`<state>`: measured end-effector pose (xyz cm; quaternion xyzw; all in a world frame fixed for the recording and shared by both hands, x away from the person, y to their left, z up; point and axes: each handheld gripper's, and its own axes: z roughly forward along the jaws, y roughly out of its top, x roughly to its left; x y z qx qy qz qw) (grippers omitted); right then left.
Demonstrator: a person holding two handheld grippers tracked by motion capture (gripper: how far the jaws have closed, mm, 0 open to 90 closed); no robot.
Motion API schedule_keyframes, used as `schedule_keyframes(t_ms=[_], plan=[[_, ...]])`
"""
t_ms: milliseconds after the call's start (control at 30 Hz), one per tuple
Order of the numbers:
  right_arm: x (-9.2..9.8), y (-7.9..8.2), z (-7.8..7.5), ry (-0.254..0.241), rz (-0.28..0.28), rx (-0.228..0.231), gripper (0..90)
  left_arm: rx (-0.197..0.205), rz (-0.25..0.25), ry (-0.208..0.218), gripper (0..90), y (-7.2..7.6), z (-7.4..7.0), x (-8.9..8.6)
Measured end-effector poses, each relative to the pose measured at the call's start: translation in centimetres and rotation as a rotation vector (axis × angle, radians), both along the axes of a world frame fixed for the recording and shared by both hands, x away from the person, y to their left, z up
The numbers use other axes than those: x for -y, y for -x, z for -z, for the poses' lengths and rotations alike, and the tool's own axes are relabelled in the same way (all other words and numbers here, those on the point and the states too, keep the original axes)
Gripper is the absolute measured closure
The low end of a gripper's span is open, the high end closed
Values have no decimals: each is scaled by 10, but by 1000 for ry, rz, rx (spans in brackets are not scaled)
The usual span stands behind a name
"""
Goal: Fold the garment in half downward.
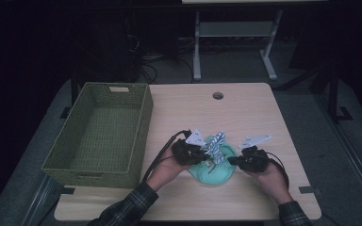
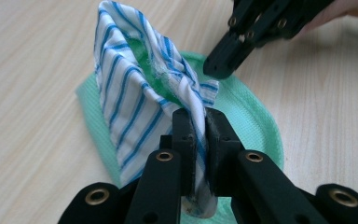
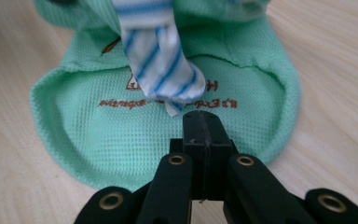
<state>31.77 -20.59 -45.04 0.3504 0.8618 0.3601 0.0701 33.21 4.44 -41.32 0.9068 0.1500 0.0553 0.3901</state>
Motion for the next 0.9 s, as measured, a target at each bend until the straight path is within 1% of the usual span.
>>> schedule_keyframes(t_ms=[100, 133, 167, 200, 233, 267, 333, 400, 433, 467, 500, 567, 600, 633, 667, 700, 733, 800, 833, 900], plan=[[2, 3, 0, -7, -2, -2, 898, -17, 18, 3, 791, 1, 3, 3], [2, 3, 0, -6, -2, -5, 898, -28, 15, 18, 757, 1, 3, 2], [2, 3, 0, -7, -4, -5, 898, -30, 8, 32, 714, 1, 2, 2], [2, 3, 0, -9, -7, -5, 898, -31, 15, 35, 668, 0, 0, 1], [1, 4, 0, -16, -8, -4, 898, -39, 13, 50, 628, -1, -2, 0], [1, 4, -1, -15, -12, -4, 898, -37, 7, 65, 598, -1, -4, -2], [-1, 4, 0, -33, -21, -9, 898, -43, 2, 88, 558, -3, -10, -6], [-3, 4, 1, -28, -32, -11, 898, -50, -9, 119, 545, -7, -16, -10], [-5, 5, 1, -32, -36, -15, 898, -62, -13, 128, 546, -9, -19, -12], [-6, 4, 1, -30, -41, -13, 898, -63, -20, 132, 556, -11, -20, -13], [-7, 4, 2, -29, -46, -5, 897, -61, -38, 133, 579, -15, -23, -14], [-9, 3, 1, -31, -48, -12, 898, -82, -50, 144, 645, -20, -25, -13], [-10, 2, 2, -31, -47, -13, 898, -84, -52, 143, 667, -23, -25, -12], [-11, 1, 2, -28, -53, -11, 898, -87, -60, 132, 694, -25, -25, -9], [-12, 0, 3, -28, -55, -12, 898, -90, -60, 118, 711, -28, -22, -6], [-13, -1, 3, -26, -59, -6, 898, -101, -64, 112, 733, -30, -19, -2], [-14, -1, 3, -27, -55, -12, 898, -110, -71, 103, 755, -32, -15, 1], [-16, -1, 4, -27, -57, -10, 898, -123, -80, 83, 794, -37, -5, 7], [-16, -1, 4, -31, -54, -12, 898, -136, -80, 69, 807, -39, -1, 9], [-17, -3, 5, -37, -56, -9, 898, -144, -87, 54, 830, -41, 7, 12]])
